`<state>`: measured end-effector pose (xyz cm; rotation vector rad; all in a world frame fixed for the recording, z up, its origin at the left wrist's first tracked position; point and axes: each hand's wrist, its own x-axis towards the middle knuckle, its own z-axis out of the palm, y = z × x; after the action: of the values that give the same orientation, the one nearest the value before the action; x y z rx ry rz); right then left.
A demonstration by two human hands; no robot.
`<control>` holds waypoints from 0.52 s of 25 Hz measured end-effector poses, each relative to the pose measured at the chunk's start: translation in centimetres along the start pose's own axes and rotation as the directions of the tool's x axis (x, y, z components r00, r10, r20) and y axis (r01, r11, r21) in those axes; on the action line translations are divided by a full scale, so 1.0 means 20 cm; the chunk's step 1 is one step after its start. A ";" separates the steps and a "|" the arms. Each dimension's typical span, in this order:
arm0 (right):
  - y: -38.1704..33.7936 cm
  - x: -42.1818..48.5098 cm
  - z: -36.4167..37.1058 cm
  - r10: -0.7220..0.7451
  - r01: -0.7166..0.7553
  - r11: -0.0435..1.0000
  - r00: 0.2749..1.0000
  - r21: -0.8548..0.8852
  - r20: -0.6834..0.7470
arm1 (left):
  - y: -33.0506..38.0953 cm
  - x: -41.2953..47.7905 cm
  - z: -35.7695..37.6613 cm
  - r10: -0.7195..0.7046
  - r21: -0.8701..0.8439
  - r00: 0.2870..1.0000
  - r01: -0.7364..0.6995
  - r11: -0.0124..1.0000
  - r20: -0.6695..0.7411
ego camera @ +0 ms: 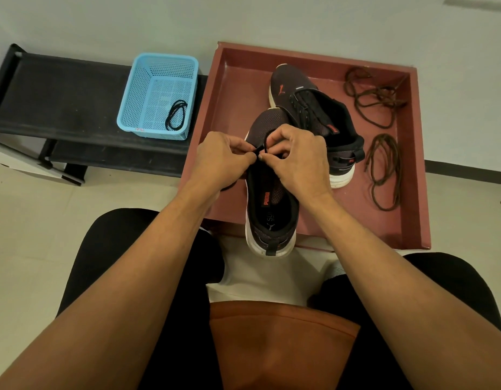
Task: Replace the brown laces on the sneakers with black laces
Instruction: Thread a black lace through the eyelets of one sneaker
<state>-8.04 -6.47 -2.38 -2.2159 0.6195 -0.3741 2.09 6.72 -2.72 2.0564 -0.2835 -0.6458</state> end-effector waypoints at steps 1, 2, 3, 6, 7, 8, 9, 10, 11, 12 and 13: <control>0.01 0.00 0.00 0.001 -0.001 1.000 1.000 -0.009 0.012 | 0.00 0.00 0.00 0.002 0.000 1.000 -0.002 1.000 0.007; 0.01 0.00 0.00 -0.003 0.004 1.000 1.000 -0.023 0.026 | 0.00 0.00 0.00 0.005 0.002 1.000 -0.005 1.000 0.010; 0.01 0.01 -0.01 -0.010 0.012 0.999 0.999 -0.035 0.042 | 0.00 0.00 0.00 0.007 0.004 1.000 -0.008 1.000 0.007; 0.02 0.01 -0.03 -0.024 0.030 0.998 0.996 -0.063 0.081 | 0.01 -0.01 0.00 0.004 0.001 1.000 -0.004 1.000 0.003; 0.02 0.02 -0.03 -0.023 0.028 0.997 0.996 -0.065 0.081 | 0.01 -0.01 0.00 0.001 0.002 1.000 -0.001 1.000 0.002; 0.02 0.01 -0.02 -0.017 0.021 0.998 0.997 -0.057 0.070 | 0.01 -0.01 0.00 -0.004 0.005 1.000 0.004 1.000 0.002; 0.02 0.01 -0.02 -0.008 0.010 0.999 0.999 -0.039 0.052 | 0.01 -0.01 0.00 -0.006 0.005 1.000 0.006 1.000 0.003; 0.02 0.01 -0.01 0.000 0.001 1.000 0.999 -0.020 0.032 | 0.01 -0.01 0.01 -0.008 -0.001 1.000 0.008 1.000 0.006; 0.02 0.01 0.00 0.004 -0.004 1.000 1.000 -0.010 0.014 | 0.01 -0.01 0.01 -0.010 -0.008 1.000 0.010 1.000 0.008; 0.01 0.00 0.00 0.004 -0.004 1.000 1.000 -0.013 0.001 | 0.01 -0.01 0.01 -0.013 -0.016 1.000 0.013 1.000 0.011; 0.01 0.00 0.01 0.000 0.000 1.000 1.000 -0.026 -0.008 | 0.01 -0.01 0.01 -0.017 -0.022 1.000 0.017 1.000 0.012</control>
<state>-8.08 -6.50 -2.63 -2.2401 0.6317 -0.3765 1.89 6.58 -2.47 2.0361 -0.2649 -0.6692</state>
